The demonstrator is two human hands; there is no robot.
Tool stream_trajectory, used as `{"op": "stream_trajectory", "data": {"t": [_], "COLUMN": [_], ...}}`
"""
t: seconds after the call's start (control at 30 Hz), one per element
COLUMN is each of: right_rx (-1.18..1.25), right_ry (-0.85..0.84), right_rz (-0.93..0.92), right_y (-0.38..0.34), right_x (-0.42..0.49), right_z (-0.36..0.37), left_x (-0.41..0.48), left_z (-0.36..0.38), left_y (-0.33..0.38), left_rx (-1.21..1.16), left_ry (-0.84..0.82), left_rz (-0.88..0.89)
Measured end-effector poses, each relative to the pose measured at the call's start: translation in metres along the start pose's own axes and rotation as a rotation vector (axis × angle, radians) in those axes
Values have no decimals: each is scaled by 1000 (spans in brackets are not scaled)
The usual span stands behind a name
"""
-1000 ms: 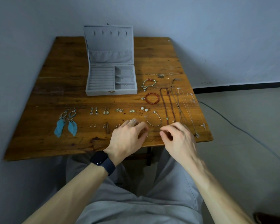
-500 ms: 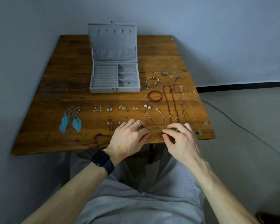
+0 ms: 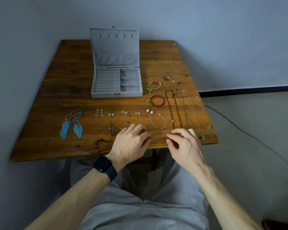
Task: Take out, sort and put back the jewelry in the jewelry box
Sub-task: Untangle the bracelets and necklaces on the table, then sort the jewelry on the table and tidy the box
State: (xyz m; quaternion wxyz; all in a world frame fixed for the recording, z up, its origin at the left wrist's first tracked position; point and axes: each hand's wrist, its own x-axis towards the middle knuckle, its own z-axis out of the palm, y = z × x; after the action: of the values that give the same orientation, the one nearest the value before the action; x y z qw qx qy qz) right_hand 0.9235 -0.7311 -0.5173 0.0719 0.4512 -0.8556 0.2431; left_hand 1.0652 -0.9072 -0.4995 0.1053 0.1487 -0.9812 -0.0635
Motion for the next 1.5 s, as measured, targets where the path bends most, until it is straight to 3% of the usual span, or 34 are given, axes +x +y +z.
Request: {"op": "stream_trajectory", "data": {"t": [0.43, 0.7, 1.03, 1.27, 1.37, 1.5], "right_rx": [69, -32, 39, 147, 183, 319], "right_ry": [109, -49, -20, 59, 129, 121], "right_rz": [178, 136, 10, 56, 39, 59], "right_y": [23, 19, 22, 5, -11, -38], "right_x": [-3, -21, -19, 42, 87, 133], "right_z": [-19, -14, -21, -64, -97, -134], "left_x": [22, 7, 6, 10, 14, 47], "left_z": [-12, 18, 23, 13, -11, -77], "left_y": [8, 13, 15, 16, 16, 21], "left_rx": [-128, -59, 6, -35, -176, -420], "left_ry": [-44, -211, -250, -302, -246, -32], "left_rz": [-109, -180, -204, -217, -227, -253]}}
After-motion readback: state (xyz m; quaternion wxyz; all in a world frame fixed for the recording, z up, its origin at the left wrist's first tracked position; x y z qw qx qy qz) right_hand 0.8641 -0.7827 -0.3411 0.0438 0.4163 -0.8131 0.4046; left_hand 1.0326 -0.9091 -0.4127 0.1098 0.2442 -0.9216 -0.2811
